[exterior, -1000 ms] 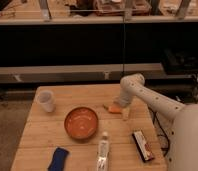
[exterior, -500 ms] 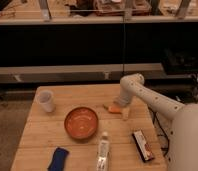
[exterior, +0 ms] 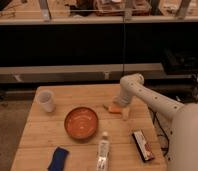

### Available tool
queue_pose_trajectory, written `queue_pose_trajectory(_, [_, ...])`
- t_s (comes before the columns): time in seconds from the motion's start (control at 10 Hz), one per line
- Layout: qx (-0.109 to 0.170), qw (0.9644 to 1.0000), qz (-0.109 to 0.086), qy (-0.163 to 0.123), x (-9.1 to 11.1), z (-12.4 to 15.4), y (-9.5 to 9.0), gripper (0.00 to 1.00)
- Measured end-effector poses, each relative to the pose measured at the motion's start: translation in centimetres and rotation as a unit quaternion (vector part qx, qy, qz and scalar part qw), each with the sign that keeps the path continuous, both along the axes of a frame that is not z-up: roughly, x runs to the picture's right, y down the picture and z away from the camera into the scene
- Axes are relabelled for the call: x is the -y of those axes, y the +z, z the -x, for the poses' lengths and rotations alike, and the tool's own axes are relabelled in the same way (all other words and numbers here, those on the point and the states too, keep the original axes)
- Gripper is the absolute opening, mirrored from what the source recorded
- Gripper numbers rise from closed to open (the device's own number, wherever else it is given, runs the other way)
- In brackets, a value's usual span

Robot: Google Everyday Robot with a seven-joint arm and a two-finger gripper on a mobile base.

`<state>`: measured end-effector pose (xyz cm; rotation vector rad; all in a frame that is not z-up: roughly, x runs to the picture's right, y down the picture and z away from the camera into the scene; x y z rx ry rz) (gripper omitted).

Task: Place the pepper on the white sponge

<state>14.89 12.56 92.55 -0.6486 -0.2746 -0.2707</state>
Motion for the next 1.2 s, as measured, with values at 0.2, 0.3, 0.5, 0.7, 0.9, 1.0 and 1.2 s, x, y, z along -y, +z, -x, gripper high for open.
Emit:
queue_pose_trajectory(0.2, [0.009,0.9999,-0.004,-0.008,0.8,1.9,-1.6,0.54])
queue_pose_trajectory(0.3, [0.014,0.9998,-0.006,-0.011,1.3,3.2,-2.8,0.42])
queue_pose_trajectory(0.5, [0.010,0.9999,-0.004,-0.013,1.3,3.2,-3.3,0.24])
queue_pose_trajectory(0.7, [0.001,0.9999,0.004,-0.014,1.0,3.3,-2.7,0.05])
queue_pose_trajectory(0.9, [0.000,0.9999,0.006,-0.015,1.1,3.2,-2.9,0.00])
queue_pose_trajectory(1.0, [0.000,0.9999,0.007,-0.016,1.1,3.2,-3.0,0.00])
queue_pose_trajectory(1.2, [0.000,0.9998,0.007,-0.016,1.2,3.2,-3.1,0.00])
